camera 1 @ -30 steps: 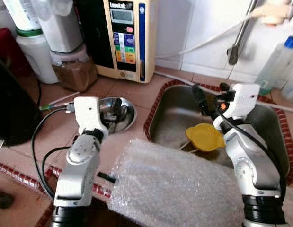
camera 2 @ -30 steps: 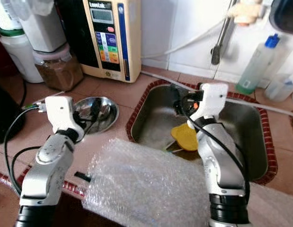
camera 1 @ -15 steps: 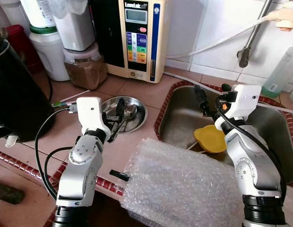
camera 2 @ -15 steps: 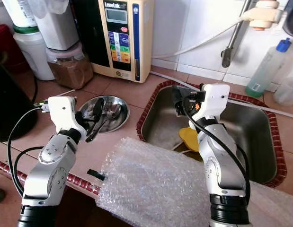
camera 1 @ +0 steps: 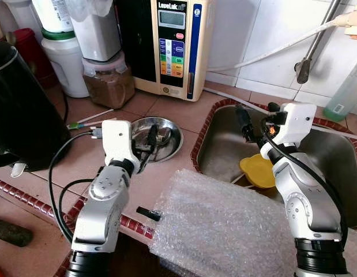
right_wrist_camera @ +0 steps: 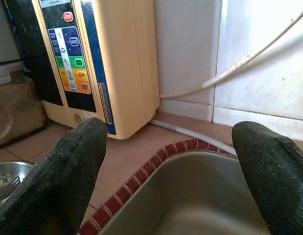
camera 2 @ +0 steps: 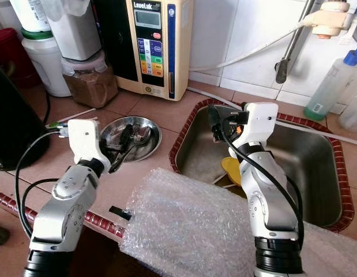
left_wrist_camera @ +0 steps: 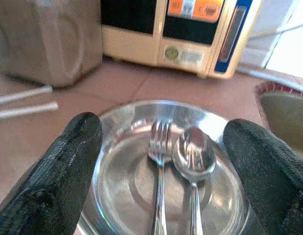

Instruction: Kitchen organization

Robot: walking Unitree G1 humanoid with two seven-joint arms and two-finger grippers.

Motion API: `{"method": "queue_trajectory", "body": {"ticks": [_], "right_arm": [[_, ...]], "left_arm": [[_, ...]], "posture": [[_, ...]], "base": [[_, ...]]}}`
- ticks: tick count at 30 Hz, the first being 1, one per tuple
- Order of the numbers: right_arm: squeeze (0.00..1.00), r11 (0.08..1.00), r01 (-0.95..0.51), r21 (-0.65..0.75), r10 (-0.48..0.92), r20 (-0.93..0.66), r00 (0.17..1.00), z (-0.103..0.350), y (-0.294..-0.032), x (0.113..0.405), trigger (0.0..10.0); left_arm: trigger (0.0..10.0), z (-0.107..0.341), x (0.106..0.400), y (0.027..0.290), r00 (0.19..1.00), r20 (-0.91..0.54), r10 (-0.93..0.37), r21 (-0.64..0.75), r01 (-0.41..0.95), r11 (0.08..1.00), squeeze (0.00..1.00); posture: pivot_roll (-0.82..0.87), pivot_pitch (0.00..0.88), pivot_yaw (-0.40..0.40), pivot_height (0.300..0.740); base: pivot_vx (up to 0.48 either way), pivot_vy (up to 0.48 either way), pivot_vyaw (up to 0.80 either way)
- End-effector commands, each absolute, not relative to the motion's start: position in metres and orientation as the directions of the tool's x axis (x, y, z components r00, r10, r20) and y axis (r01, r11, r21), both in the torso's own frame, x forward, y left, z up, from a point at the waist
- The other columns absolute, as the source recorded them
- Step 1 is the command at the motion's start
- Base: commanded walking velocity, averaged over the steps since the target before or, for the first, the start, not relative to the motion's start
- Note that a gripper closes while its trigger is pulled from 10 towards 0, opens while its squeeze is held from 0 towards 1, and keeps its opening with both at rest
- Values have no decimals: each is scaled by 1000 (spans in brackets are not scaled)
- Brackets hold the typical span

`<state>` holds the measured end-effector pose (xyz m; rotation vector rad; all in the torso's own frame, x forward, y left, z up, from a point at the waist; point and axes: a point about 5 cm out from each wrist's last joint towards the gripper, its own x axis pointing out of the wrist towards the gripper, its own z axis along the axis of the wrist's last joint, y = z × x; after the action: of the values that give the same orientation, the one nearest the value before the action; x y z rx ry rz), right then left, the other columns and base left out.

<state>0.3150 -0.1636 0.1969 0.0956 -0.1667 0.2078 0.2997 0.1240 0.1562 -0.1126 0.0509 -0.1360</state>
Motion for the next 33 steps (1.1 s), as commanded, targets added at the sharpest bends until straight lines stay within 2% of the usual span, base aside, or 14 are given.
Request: {"method": "queue_trajectory", "body": {"ticks": [1, 8, 33], "right_arm": [[0, 974, -211, 79, 194, 177, 965, 199, -165, 315, 10000], [0, 974, -213, 78, 197, 179, 964, 200, -165, 315, 10000], [0, 975, -213, 68, 199, 170, 965, 198, -165, 314, 10000]], "left_arm": [[10000, 158, 301, 126, 989, -43, -138, -131, 131, 983, 0], [10000, 159, 303, 127, 992, -37, -122, -111, 117, 987, 0], [10000, 161, 300, 124, 986, -32, -162, -104, 158, 982, 0]], "posture": [[-62, 72, -6, 740], [-64, 71, -8, 740], [-65, 79, -4, 740]], "base": [[0, 0, -788], [0, 0, -800], [0, 0, 0]]}}
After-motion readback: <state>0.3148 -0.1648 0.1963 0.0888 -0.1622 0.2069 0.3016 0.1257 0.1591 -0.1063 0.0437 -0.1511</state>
